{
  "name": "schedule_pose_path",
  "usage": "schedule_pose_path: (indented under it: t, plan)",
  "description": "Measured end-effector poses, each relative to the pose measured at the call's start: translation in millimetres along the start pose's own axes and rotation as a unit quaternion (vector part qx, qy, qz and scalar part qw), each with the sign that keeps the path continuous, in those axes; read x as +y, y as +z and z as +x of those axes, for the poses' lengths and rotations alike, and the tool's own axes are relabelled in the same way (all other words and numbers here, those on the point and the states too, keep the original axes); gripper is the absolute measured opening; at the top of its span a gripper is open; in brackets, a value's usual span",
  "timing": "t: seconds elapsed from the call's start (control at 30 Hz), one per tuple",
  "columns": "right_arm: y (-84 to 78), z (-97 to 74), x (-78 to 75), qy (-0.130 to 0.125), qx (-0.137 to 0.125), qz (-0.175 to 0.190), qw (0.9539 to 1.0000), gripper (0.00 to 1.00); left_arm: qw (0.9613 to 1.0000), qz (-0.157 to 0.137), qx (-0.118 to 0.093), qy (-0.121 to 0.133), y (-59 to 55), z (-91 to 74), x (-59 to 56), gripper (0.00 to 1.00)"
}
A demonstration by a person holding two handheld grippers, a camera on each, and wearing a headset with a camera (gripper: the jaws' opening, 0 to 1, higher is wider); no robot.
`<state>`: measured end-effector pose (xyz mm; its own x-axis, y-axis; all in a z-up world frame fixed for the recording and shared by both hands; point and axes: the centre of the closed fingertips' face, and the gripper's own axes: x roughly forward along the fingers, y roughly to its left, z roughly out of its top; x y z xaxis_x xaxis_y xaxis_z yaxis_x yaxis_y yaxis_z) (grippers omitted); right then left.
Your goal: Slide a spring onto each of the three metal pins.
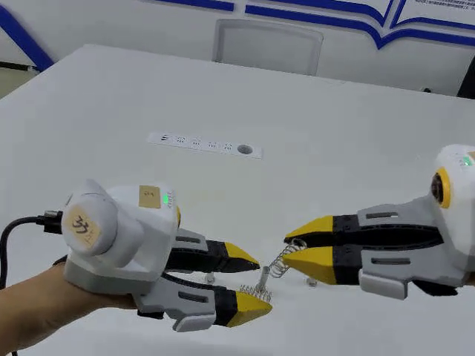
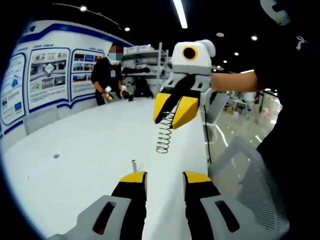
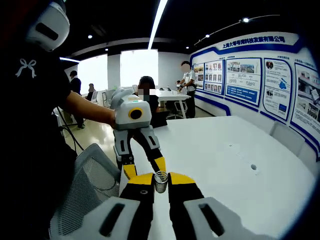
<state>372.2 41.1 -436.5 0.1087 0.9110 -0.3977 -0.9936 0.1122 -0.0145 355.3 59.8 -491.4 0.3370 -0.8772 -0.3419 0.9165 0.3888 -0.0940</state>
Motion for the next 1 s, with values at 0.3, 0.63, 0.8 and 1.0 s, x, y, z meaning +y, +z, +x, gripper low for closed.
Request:
schedule_pose_path:
  t: [0.3, 0.63, 0.8, 1.0]
  plan:
    - [-38.2, -36.4, -64.9, -0.109, 0.031, 0.026, 0.9932, 0.11, 0.9991, -0.013, -0.001, 0.041, -10.7, -21.1, 18.2, 0.53]
    - [-72.0, -31.0, -95.0, -0.147, 0.05, 0.047, 0.9867, 0.11, 0.9925, -0.039, -0.021, 0.114, -11.8, -46.9, 52.9, 0.72]
    - [-88.7, -21.0, -104.2, -0.152, 0.061, 0.057, 0.9848, 0.11, 0.9875, -0.045, -0.031, 0.148, -9.2, -56.5, 68.1, 0.83]
    - [-105.4, -14.7, -113.1, -0.16, 0.071, 0.075, 0.9817, 0.11, 0.9821, -0.05, -0.027, 0.179, -11.8, -61.9, 80.0, 0.99]
